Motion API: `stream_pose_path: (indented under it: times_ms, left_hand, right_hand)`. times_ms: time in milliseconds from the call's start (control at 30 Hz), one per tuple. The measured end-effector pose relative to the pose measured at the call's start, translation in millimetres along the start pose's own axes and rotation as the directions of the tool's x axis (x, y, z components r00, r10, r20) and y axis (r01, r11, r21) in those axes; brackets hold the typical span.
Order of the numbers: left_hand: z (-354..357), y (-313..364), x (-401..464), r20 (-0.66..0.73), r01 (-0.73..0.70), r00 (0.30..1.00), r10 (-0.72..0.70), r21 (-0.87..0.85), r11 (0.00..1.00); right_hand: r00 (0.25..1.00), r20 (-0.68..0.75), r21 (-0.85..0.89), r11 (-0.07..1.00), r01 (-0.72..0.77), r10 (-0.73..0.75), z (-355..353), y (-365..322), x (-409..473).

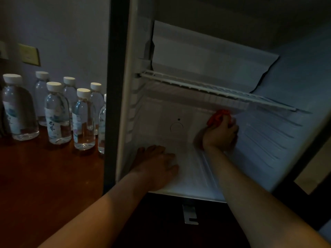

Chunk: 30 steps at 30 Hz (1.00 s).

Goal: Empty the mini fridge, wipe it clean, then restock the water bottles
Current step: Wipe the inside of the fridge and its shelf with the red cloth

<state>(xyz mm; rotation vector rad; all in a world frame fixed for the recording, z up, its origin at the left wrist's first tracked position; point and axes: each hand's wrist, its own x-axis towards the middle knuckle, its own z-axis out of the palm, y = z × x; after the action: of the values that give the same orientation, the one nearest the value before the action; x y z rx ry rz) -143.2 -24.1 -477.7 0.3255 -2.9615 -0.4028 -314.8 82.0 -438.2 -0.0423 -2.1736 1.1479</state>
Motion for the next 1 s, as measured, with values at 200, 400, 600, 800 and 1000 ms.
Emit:
stream_pose_path:
  times_ms: [200, 400, 600, 800, 1000]
  left_hand:
    - [0.0, -0.5, 0.0, -0.015, -0.02, 1.0, 0.02, 0.025, 0.999]
    - [0.6, -2.1, 1.2, -0.027, -0.02, 0.999, 0.02, 0.018, 1.0]
    - [-0.4, -2.1, 0.3, 0.003, -0.007, 1.0, 0.007, -0.022, 1.0]
    - [-3.5, -1.8, -0.6, 0.005, -0.008, 1.0, 0.008, -0.024, 1.0]
    - [-3.2, -2.4, -0.3, -0.006, -0.021, 1.0, 0.021, -0.031, 0.999]
  right_hand:
    - [0.989, 0.142, 0.071, 0.996, -0.057, 0.047, 7.3, -18.2, -16.7]
    - [0.982, 0.191, 0.067, 0.998, -0.008, -0.005, 17.9, -18.1, -22.5]
    - [0.989, 0.142, 0.09, 0.996, 0.025, -0.038, 10.0, -5.6, -12.0]
    - [0.998, 0.068, 0.033, 0.999, -0.016, 0.014, 2.0, 16.6, 0.6]
    - [0.987, 0.096, 0.168, 0.975, -0.147, 0.132, 11.8, -1.4, -6.4]
